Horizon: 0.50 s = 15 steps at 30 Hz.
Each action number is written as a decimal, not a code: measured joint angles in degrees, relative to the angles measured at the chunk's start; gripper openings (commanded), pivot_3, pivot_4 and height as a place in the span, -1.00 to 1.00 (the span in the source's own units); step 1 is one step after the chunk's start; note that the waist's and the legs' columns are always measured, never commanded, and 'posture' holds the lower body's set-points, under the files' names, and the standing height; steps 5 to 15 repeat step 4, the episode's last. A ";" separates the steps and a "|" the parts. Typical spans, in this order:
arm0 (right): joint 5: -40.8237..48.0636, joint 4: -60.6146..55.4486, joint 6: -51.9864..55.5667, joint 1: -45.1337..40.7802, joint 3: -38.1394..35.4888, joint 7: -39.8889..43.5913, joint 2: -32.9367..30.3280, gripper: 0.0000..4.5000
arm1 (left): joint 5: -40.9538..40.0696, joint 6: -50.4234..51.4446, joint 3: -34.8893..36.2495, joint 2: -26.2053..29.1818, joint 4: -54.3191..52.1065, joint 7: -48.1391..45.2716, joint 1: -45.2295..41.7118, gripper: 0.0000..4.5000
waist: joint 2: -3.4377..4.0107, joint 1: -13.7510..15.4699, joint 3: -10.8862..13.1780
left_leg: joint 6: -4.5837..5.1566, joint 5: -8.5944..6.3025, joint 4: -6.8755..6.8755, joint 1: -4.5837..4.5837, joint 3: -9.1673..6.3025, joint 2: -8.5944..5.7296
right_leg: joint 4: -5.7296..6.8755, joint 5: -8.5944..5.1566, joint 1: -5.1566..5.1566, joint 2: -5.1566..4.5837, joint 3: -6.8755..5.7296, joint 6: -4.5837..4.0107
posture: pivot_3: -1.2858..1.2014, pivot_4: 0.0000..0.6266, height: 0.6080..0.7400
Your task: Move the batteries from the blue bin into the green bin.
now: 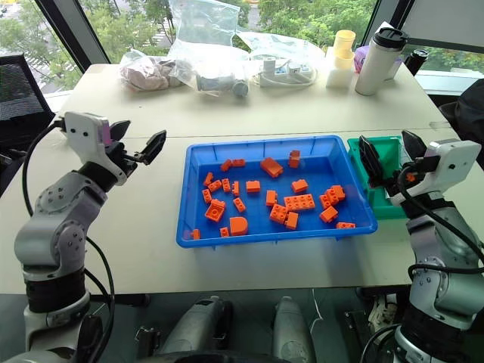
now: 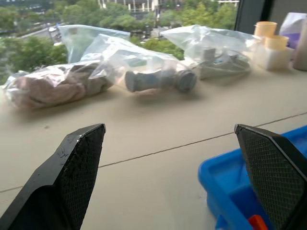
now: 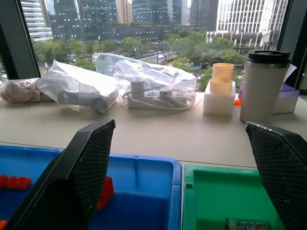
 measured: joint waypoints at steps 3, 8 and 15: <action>-0.12 1.12 -2.67 1.69 0.97 -1.71 1.67 0.97 | 3.49 -2.02 -0.20 -2.97 -1.72 4.26 8.86 1.00 | 0.02 -0.09 -0.04 | 0.00 0.00 -0.05 0.06 0.04 0.01 | 0.00 -0.01 0.02 0.03 0.04 -0.01 | 0.03 -0.52 1.00; -0.16 2.02 -3.65 2.04 0.98 -2.12 1.68 0.97 | 4.24 -2.59 -0.17 -3.62 -1.66 5.13 11.07 1.00 | 0.01 -0.05 -0.04 | 0.02 -0.01 -0.06 0.06 0.03 0.02 | -0.01 -0.01 0.02 0.04 0.04 -0.01 | 0.03 -0.52 1.00; -0.16 2.02 -3.65 2.04 0.98 -2.12 1.68 0.97 | 4.24 -2.59 -0.17 -3.62 -1.66 5.13 11.07 1.00 | 0.01 -0.05 -0.04 | 0.02 -0.01 -0.06 0.06 0.03 0.02 | -0.01 -0.01 0.02 0.04 0.04 -0.01 | 0.03 -0.52 1.00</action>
